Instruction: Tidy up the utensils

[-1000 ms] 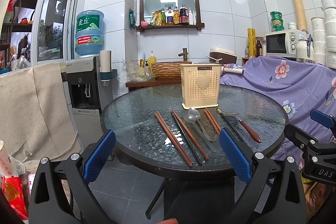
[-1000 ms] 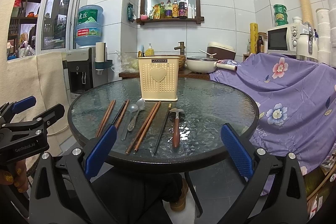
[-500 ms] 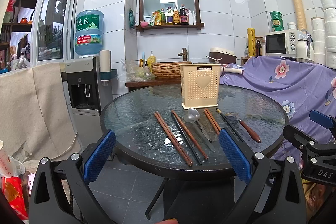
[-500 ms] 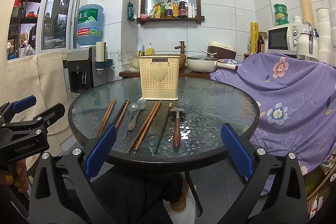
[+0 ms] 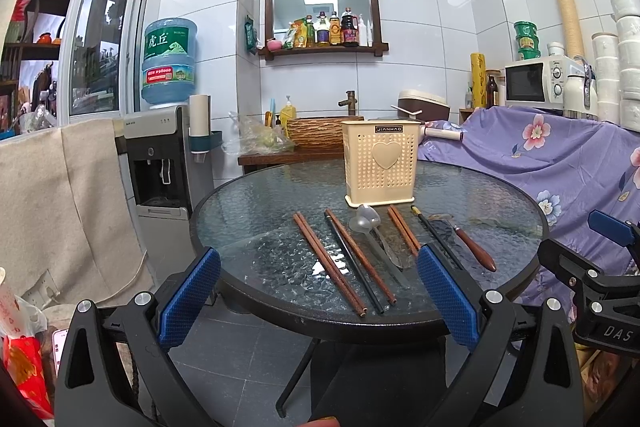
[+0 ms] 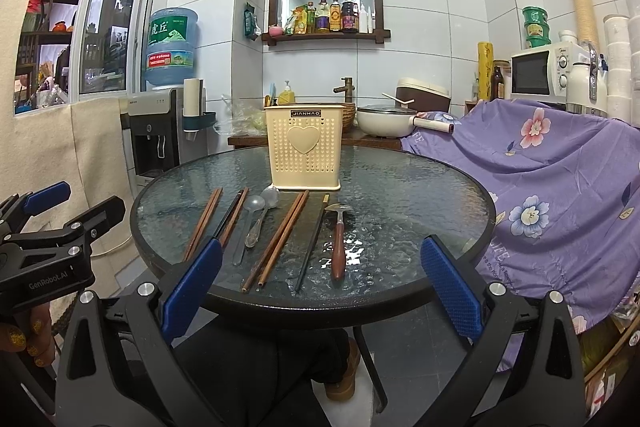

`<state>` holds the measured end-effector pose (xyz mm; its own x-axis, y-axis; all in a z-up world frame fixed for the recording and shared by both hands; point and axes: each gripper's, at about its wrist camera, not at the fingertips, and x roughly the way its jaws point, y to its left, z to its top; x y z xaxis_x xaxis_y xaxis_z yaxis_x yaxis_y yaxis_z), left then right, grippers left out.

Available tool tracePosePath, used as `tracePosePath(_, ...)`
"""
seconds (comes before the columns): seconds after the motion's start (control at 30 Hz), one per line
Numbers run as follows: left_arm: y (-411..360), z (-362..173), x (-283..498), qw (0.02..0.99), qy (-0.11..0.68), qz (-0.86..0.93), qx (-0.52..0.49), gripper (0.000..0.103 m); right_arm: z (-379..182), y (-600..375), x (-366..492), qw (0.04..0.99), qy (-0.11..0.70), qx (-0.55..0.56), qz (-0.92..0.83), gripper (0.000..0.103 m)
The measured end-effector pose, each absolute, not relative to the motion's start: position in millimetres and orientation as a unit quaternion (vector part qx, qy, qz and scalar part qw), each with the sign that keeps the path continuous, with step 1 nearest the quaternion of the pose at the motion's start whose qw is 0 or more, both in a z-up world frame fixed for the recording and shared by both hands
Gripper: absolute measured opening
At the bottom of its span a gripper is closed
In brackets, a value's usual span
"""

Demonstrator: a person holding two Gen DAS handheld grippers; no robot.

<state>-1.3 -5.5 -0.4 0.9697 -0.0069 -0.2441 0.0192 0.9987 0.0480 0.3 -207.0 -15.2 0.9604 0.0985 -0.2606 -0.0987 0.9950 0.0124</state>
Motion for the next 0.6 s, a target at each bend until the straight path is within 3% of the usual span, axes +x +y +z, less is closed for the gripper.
tracePosePath(0.6, -14.2, -16.3, 12.6, 0.983, 0.179, -0.025, 0.032, 0.097, -19.0, -202.6, 6.2, 0.988, 0.146, -0.005, 0.05, 0.098)
